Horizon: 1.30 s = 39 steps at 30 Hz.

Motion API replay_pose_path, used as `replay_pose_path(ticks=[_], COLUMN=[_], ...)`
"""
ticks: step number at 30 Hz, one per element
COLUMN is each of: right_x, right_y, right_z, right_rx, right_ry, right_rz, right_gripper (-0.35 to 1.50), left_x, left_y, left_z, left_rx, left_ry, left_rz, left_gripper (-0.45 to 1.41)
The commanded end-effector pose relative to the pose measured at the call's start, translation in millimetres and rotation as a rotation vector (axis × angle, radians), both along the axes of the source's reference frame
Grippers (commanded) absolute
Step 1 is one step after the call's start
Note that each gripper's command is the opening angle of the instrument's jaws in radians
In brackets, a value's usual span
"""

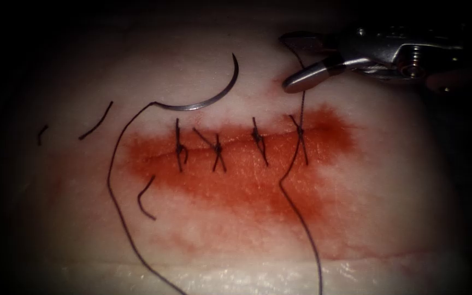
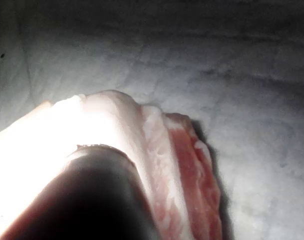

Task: Wound Closure
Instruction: Wrap suture counter-clockwise one time around right end-effector

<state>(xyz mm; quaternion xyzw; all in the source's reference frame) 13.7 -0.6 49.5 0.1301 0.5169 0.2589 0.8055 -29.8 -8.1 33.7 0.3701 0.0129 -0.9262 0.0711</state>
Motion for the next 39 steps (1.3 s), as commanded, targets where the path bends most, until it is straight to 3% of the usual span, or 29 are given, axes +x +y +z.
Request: replay_pose_path(ticks=[1, 5, 8, 10, 13, 14, 15, 16, 17, 33, 39], right_x=[-0.9, -3.2, -4.1, -4.2, -3.8, -3.6, -3.4, -3.1, -2.6, 7.5, 10.1], right_y=[0.5, 0.1, -1.0, -1.9, -2.7, -2.7, -2.8, -2.7, -2.6, -4.6, -4.6], right_z=[0.1, -1.1, -2.0, -2.7, -3.6, -4.0, -4.4, -4.7, -5.1, -5.8, -5.8], right_rx=[-0.045, -0.109, -0.124, -0.130, -0.171, -0.172, -0.181, -0.184, -0.180, -0.216, -0.245], right_ry=[-0.016, -0.072, -0.082, -0.075, -0.052, -0.042, -0.026, -0.021, -0.010, 0.144, 0.255], right_rz=[-0.005, -0.016, -0.026, -0.032, -0.003, 0.012, 0.031, 0.037, 0.044, 0.024, 0.002], right_gripper=[1.20, 1.23, 1.23, 1.10, 0.69, 0.46, 0.04, -0.25, -0.35, -0.35, -0.35], left_x=[-0.2, 0.9, 1.1, 1.0, 1.1, 1.1, 1.2, 1.4, 1.6, 3.6, 4.6], left_y=[1.2, 6.6, 8.8, 9.9, 11.0, 11.1, 11.4, 11.7, 11.9, 15.5, 17.3], left_z=[-0.2, -2.9, -3.9, -4.2, -4.2, -4.2, -4.0, -3.9, -3.7, -0.9, 0.3], left_rx=[-0.017, -0.092, -0.113, -0.118, -0.128, -0.127, -0.128, -0.131, -0.133, -0.115, -0.094], left_ry=[-0.012, -0.061, -0.061, -0.054, -0.045, -0.044, -0.043, -0.042, -0.041, -0.019, -0.026], left_rz=[-0.017, -0.078, -0.073, -0.066, -0.055, -0.056, -0.053, -0.050, -0.046, 0.006, 0.021], left_gripper=[-0.45, -0.45, -0.45, -0.45, -0.45, -0.45, -0.45, -0.45, -0.45, -0.45, -0.45])
